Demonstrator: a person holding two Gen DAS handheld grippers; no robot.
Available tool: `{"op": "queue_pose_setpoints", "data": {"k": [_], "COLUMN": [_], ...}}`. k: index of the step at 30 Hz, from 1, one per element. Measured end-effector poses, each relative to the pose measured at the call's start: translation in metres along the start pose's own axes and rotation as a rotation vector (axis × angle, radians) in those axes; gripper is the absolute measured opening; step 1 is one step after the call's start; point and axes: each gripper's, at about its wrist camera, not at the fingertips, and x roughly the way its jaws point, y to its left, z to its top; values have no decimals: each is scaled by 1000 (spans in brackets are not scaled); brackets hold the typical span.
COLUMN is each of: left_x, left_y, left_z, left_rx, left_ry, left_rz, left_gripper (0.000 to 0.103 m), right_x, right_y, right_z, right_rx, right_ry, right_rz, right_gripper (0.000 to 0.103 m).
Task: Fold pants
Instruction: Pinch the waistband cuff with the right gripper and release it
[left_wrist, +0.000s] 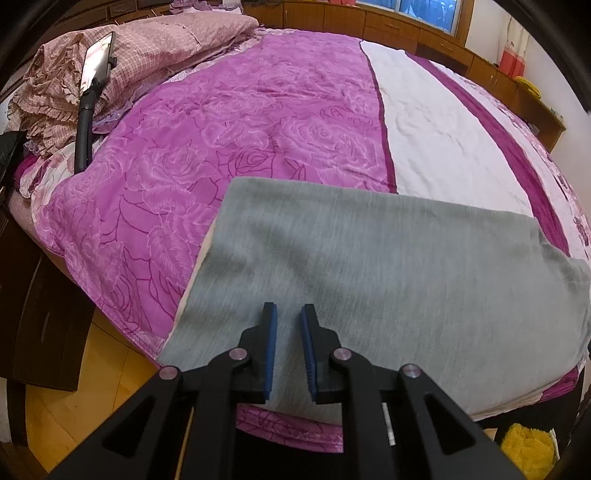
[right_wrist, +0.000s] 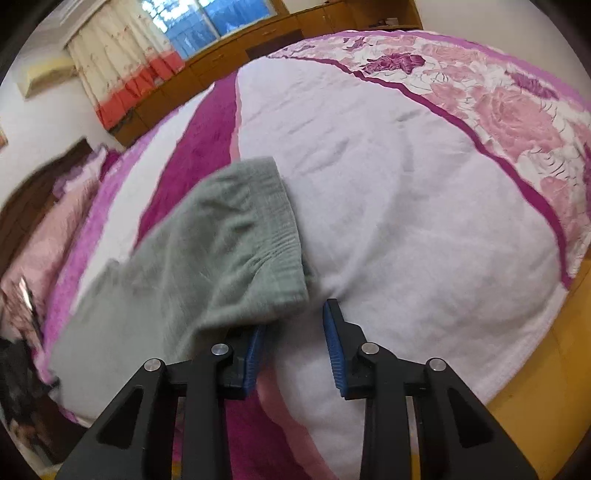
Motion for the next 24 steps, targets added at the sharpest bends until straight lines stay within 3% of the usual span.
{"op": "queue_pose_setpoints", "data": {"k": [4, 6, 9, 10, 13, 15, 18, 24], "left_x": [0, 0, -1, -1, 0, 0, 0, -1], "left_y": [0, 0, 0, 0, 0, 0, 0, 0], "left_z": [0, 0, 0, 0, 0, 0, -1, -2], "left_rx": [1, 4, 9, 8, 10, 9, 12, 11], "left_ry": [-1, -2, -3, -3, -4, -5, -8, -8], "left_rz": [3, 5, 9, 9, 10, 11, 16, 7], "left_gripper": [14, 14, 14, 14, 14, 14, 14, 14], "right_x": [1, 5, 3, -3, -28, -30, -13, -30], "right_y": [-11, -10, -5, -5, 0, -3, -25, -33], "right_z": [2, 2, 3, 2, -2, -5, -11, -12], "right_rx": [106, 102, 94, 123, 116, 87, 137, 177], "right_ry": [-2, 7, -13, -34, -79, -35, 35, 21], "right_rz": [106, 96, 28, 13, -62, -107, -78, -31], "right_gripper": [24, 24, 5, 3, 2, 2, 2, 8]}}
